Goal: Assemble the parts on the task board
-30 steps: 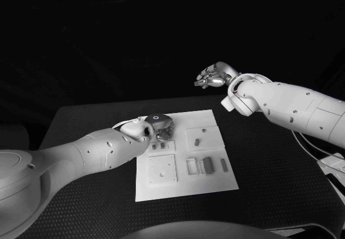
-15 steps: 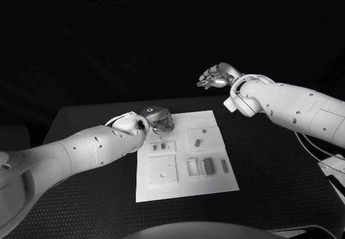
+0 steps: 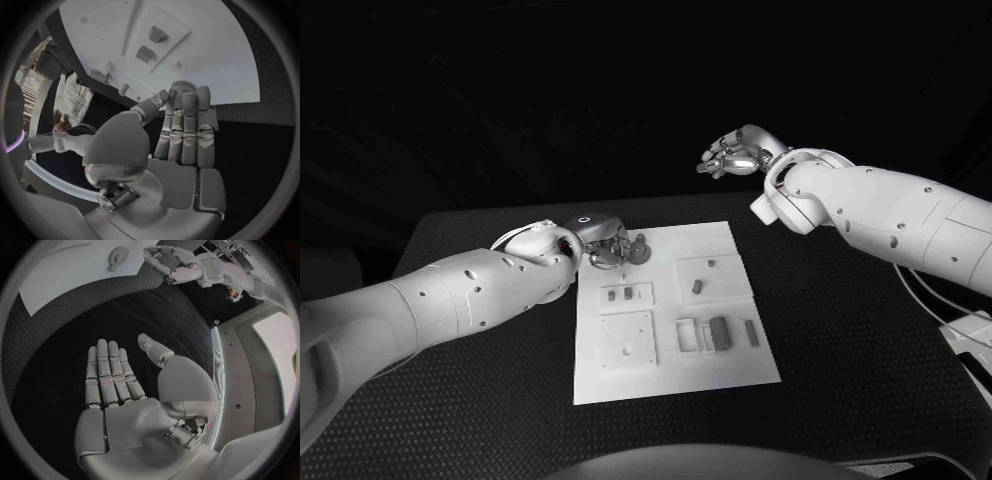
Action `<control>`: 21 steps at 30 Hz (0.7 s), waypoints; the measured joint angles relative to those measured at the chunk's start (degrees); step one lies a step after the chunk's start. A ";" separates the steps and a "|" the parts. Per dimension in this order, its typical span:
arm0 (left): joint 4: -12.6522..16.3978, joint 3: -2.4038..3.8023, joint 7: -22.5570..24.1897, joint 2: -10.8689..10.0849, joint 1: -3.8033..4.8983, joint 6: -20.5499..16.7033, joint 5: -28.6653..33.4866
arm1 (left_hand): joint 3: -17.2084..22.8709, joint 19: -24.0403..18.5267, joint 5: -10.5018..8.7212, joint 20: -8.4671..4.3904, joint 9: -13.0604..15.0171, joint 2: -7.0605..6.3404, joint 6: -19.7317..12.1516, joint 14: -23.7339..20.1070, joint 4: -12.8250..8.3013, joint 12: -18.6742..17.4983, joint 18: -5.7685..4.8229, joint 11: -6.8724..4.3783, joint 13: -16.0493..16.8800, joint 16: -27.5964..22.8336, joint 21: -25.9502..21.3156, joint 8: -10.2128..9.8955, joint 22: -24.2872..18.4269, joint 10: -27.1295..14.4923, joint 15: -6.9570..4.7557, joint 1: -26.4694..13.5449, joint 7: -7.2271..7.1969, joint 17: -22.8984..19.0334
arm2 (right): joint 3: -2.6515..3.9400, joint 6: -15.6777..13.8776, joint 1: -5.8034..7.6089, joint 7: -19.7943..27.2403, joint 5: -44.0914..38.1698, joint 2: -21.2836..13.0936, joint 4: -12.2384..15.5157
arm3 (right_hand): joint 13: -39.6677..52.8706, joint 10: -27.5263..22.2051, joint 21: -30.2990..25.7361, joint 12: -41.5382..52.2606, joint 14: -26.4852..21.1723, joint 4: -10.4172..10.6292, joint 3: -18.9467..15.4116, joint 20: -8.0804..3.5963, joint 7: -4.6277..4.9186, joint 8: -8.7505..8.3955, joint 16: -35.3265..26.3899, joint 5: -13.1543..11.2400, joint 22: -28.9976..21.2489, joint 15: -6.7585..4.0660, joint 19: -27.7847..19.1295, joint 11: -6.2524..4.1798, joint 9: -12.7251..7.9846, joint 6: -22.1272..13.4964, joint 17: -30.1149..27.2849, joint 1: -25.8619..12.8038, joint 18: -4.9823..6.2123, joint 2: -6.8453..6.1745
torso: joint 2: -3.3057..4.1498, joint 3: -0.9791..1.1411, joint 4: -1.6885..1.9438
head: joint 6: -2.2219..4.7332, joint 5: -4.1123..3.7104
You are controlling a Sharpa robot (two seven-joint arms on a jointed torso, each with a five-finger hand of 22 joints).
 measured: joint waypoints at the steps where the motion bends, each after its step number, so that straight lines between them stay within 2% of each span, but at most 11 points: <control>1: -0.16 -0.08 0.01 -0.06 0.00 0.17 0.00 | -0.01 0.01 0.00 0.00 0.01 0.00 0.00 0.01 0.01 0.00 0.00 0.00 0.00 0.00 0.00 0.00 0.05 0.00 -0.01 0.00 0.00 0.05 | 0.00 0.00 0.00 0.00 0.00 -0.02 0.00 | 0.00 0.00 0.00 0.00 0.00 0.00 0.00 0.00 0.00 0.00 0.00 0.00 0.00 0.00 0.00 0.00 0.00 0.00 0.00 0.00 0.00 0.00 | 0.01 -0.02 0.00 | -0.01 0.00; 8: -2.00 -0.25 0.10 0.10 -0.15 1.01 -0.04 | -0.08 0.02 0.27 0.00 0.00 0.00 0.00 0.04 0.06 -0.01 0.00 0.00 0.00 0.00 0.00 0.00 0.22 0.00 -0.03 0.00 0.00 0.24 | 0.00 0.01 0.00 0.01 0.01 0.03 0.05 | -0.05 0.00 -0.23 0.00 0.00 0.00 0.00 0.00 0.00 0.00 -0.23 0.00 0.00 0.00 0.00 0.00 -0.05 0.00 0.06 0.00 0.00 0.00 | 0.01 -0.02 -0.05 | 0.01 0.15; 16: -2.64 -0.95 0.23 0.66 -1.02 1.63 -0.06 | -0.23 0.02 0.33 0.02 -0.01 0.00 -0.01 0.09 0.06 -0.15 0.00 0.00 0.00 0.00 0.00 -0.01 0.32 -0.02 -0.08 0.00 0.00 0.31 | 0.00 0.02 -0.01 0.02 0.01 0.14 -0.02 | -0.11 0.00 -0.23 0.00 0.00 0.00 0.00 0.00 0.00 0.00 -0.23 0.00 0.05 0.00 0.00 0.00 -0.05 0.00 0.12 0.00 0.01 0.00 | 0.04 0.02 -0.18 | -0.04 0.17; 21: -2.60 -1.11 0.38 0.53 -1.38 1.83 -0.06 | -0.25 0.10 0.33 0.10 -0.02 0.00 -0.01 0.10 0.08 -0.24 0.00 0.00 0.00 0.00 0.00 -0.01 0.39 -0.02 -0.08 0.00 0.00 0.37 | 0.00 0.03 -0.01 0.03 0.01 0.15 -0.02 | -0.16 0.00 -0.23 0.00 0.00 0.00 0.00 0.00 0.00 0.00 -0.23 0.00 0.05 0.00 0.00 0.00 -0.10 0.00 0.12 0.00 0.00 0.00 | 0.04 0.04 -0.19 | -0.14 0.01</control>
